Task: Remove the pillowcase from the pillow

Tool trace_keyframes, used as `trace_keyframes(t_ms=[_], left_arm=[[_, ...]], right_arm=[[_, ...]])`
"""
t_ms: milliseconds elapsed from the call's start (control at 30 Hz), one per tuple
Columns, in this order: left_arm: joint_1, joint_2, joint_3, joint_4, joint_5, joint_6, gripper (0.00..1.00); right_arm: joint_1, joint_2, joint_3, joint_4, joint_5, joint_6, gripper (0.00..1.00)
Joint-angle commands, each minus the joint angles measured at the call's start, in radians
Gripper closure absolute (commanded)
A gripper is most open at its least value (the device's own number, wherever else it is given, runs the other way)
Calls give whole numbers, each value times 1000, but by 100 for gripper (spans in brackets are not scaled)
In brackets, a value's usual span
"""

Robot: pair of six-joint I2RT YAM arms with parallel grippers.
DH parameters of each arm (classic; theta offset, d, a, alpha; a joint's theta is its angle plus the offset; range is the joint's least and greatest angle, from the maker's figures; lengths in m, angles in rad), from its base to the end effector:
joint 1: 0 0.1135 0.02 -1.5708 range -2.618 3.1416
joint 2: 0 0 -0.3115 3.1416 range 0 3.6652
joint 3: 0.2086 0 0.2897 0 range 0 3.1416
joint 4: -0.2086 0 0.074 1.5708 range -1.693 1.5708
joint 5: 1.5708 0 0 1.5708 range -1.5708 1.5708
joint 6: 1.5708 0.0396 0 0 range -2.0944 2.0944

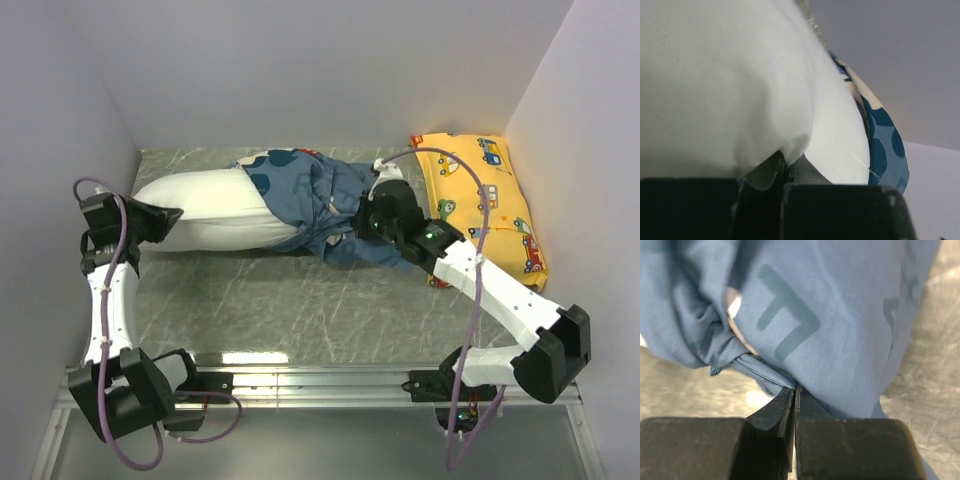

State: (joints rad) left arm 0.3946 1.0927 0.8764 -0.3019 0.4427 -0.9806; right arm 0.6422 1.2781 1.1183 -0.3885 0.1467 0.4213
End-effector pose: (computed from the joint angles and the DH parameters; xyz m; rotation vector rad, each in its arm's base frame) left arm 0.2482 0.0850 0.3335 -1.1313 1.8141 -0.8124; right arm 0.2566 0.1847 0.3669 -0.1487 2.1444 0.4749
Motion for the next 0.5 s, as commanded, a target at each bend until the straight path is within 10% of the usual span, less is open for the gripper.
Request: trace_keyframes(t_ms=[0,233,467], left_arm=[[53,-88,163,23,-249,132,100],[24,-162,344,-62,-228,174,100],[-29,-84,185,56,-167,129,99]], right_arm=[[-67,-132,161,-147,154,-61,100],[-69,-133,432,-231,117,-98,100],[-72,50,319,-117,82,-73,100]])
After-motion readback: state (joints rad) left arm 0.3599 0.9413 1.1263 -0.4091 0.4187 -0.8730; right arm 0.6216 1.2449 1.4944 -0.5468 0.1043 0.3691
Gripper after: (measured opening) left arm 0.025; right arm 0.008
